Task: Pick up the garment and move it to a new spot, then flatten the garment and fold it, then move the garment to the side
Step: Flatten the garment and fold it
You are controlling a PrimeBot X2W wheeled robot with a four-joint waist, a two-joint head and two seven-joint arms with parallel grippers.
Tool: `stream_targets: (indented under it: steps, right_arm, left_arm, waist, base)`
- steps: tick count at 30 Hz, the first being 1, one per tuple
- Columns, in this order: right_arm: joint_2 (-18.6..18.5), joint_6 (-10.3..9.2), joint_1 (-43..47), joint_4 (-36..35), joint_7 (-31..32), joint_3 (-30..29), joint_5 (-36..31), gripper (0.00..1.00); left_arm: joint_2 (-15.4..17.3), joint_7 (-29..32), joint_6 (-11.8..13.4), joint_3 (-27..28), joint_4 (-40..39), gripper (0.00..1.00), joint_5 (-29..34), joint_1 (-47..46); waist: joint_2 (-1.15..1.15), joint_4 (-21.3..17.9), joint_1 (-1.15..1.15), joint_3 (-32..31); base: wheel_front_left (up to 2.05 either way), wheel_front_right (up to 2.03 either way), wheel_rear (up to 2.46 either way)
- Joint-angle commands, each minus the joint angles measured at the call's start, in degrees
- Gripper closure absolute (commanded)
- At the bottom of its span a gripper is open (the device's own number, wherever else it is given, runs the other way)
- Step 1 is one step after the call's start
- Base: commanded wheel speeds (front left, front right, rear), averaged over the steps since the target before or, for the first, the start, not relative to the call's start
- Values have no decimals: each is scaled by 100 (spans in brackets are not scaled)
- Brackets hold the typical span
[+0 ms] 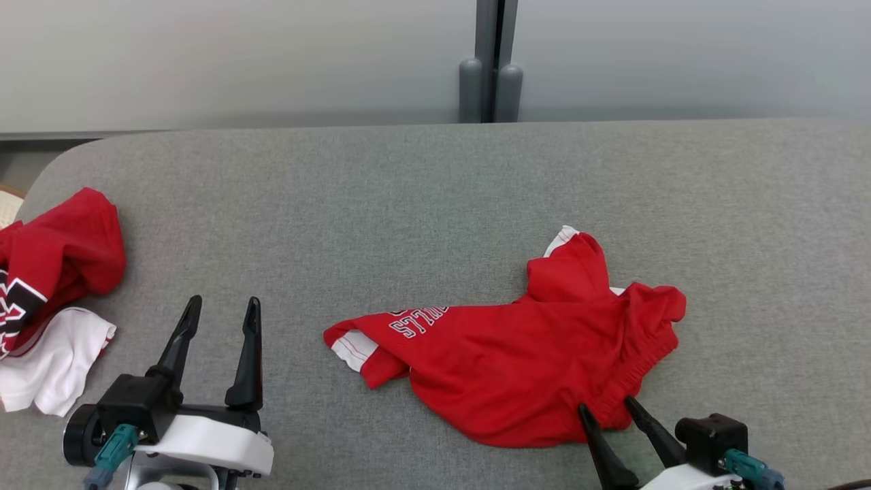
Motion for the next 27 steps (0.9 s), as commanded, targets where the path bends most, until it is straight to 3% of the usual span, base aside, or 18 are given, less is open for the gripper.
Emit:
stream_targets:
  steps: [1, 6, 7, 8, 18, 27]
  right_arm:
    - [-16, -2, -67, 47, -51, 8, 14, 0]
    - [-6, -2, -348, 378, -120, 157, 119, 0]
    - [-6, -2, -383, 416, -134, 192, 178, 57]
    - [-10, -1, -409, 437, -164, 227, 220, 100]
    - [-214, -2, -575, -52, -432, 76, 326, 100]
    - [-496, -2, -1284, -484, -128, -425, 289, 100]
  left_arm:
    - [17, -32, -33, 3, 20, 0, -9, -99]
    - [22, -120, -39, -31, 136, 0, -43, -236]
    - [26, -142, -45, -37, 157, 0, -47, -257]
    - [29, -154, -52, -46, 181, 0, -56, -269]
    - [99, -279, -8, -38, 290, 0, -70, -387]
    - [74, -312, -39, -155, 330, 0, -96, -692]
  waist:
    - [0, 36, 0, 60]
    - [0, 71, 0, 156]
    - [0, 76, 0, 170]
    - [0, 83, 0, 186]
    - [0, 8, 0, 273]
    - [0, 22, 0, 619]
  base:
    - [0, 0, 0]
    - [0, 0, 0]
    - [0, 0, 0]
    - [0, 0, 0]
    - [0, 0, 0]
    - [0, 0, 0]
